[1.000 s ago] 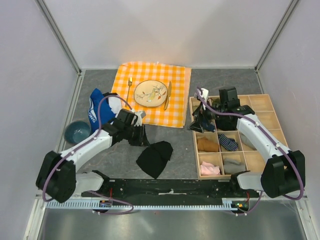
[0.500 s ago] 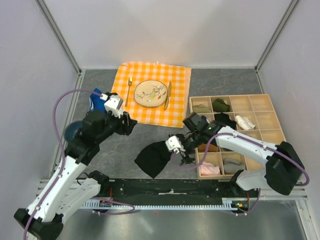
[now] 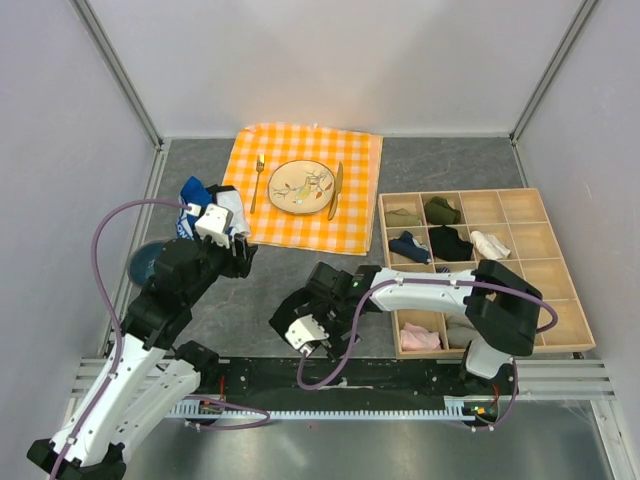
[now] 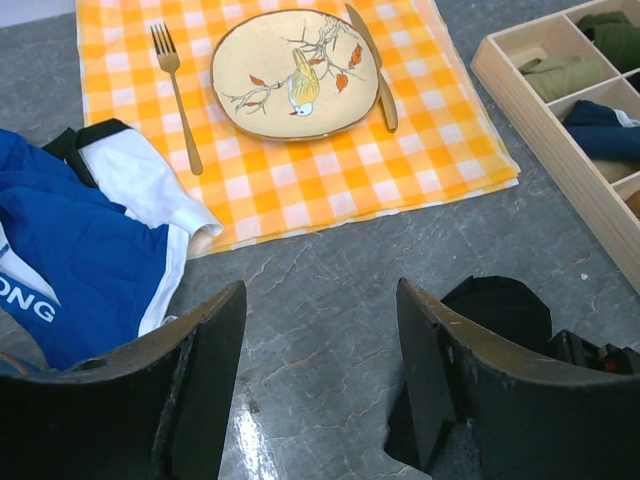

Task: Roll the underwear
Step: Flatten out the underwear at the center of the board.

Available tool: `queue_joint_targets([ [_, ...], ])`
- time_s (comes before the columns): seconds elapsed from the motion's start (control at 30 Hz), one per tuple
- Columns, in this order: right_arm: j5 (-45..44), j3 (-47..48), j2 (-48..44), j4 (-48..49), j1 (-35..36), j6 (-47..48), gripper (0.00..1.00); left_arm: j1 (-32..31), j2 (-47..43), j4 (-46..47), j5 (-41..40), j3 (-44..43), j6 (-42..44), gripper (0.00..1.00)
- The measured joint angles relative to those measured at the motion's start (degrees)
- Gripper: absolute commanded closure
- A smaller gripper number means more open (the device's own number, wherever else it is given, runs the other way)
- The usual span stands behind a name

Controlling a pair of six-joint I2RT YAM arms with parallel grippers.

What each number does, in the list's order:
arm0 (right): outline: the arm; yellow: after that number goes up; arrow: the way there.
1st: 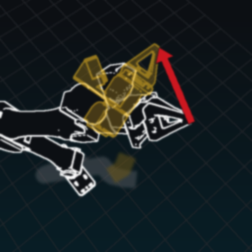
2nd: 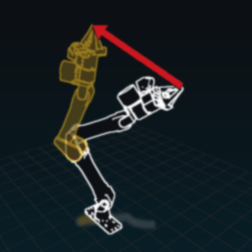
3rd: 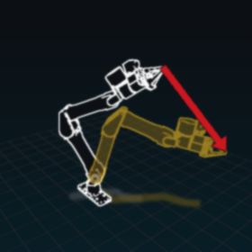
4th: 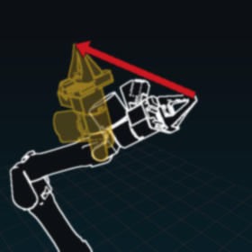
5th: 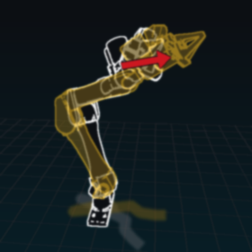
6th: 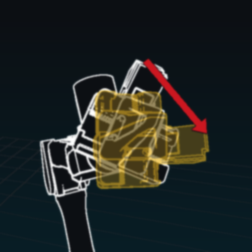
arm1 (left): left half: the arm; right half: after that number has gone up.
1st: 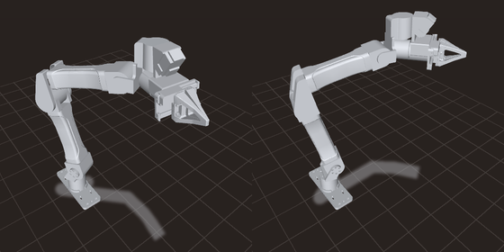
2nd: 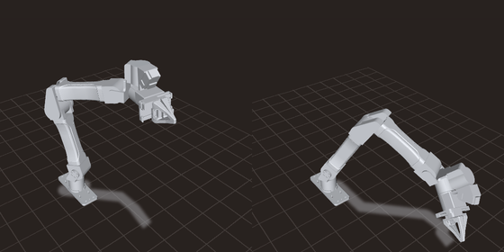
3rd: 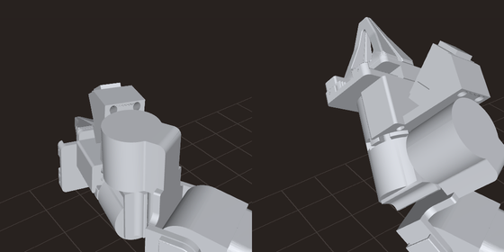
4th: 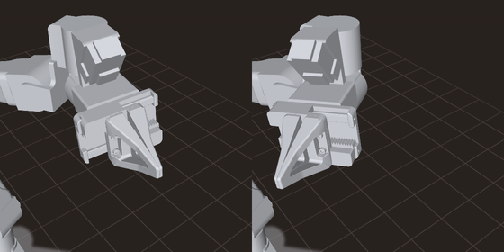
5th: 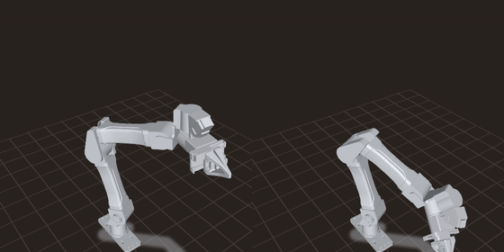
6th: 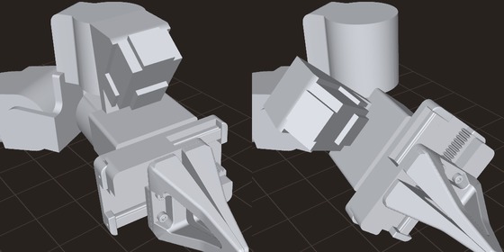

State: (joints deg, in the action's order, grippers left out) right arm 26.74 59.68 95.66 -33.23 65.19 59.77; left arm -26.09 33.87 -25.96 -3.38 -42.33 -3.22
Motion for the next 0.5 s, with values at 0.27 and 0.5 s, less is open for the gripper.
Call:
queue_joint_targets([
  [0.27, -5.4, 1.5, 4.5, 2.2, 3.1, -2.0, 0.66, 0.0, -1.2, 0.3, 0.0, 0.4, 0.5, 0.32],
  [0.5, -8.1, 1.9, 5.7, 3.5, 3.3, -4.9, 0.96, 0.2, -1.2, 0.3, 0.0, 0.5, 0.8, 0.32],
])
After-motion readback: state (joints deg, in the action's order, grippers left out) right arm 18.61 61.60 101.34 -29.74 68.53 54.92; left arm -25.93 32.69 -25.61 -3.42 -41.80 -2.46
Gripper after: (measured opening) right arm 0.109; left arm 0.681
